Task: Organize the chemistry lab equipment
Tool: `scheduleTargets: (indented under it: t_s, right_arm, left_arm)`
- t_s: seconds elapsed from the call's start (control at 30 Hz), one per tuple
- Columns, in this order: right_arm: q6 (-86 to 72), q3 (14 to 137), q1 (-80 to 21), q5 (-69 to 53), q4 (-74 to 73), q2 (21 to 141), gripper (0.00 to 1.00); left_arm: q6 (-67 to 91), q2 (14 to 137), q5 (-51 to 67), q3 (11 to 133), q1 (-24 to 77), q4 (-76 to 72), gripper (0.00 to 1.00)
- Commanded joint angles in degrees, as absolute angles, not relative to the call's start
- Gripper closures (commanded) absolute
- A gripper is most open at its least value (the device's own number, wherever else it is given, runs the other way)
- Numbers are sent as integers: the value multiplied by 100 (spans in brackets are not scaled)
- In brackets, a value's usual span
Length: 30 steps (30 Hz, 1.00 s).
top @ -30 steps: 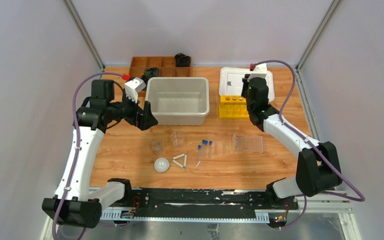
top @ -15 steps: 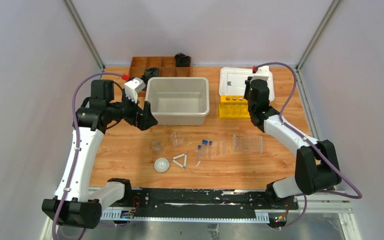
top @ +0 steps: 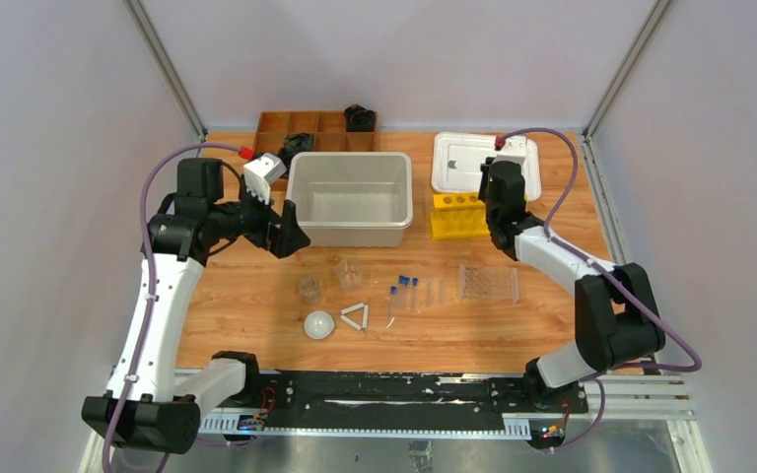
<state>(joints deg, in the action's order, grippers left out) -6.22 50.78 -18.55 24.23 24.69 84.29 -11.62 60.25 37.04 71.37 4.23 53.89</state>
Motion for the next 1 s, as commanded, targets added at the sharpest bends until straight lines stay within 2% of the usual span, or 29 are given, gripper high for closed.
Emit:
scheduleTargets:
  t_s: [0.0, 0.77, 0.97]
  right_arm:
    - [-835, 4923, -1756, 2508, 2689, 8558, 100]
    - [-1068, 4712, -1778, 2715, 2775, 8938, 100]
    - [-1305, 4647, -1784, 2613, 2610, 8882, 90]
  left_arm:
    - [-1221, 5880, 3670, 7194, 433, 5347, 0]
    - [-1380, 5795, 3621, 7177, 431, 5345, 0]
    - [-1362, 5815, 3613, 7202, 435, 5344, 0]
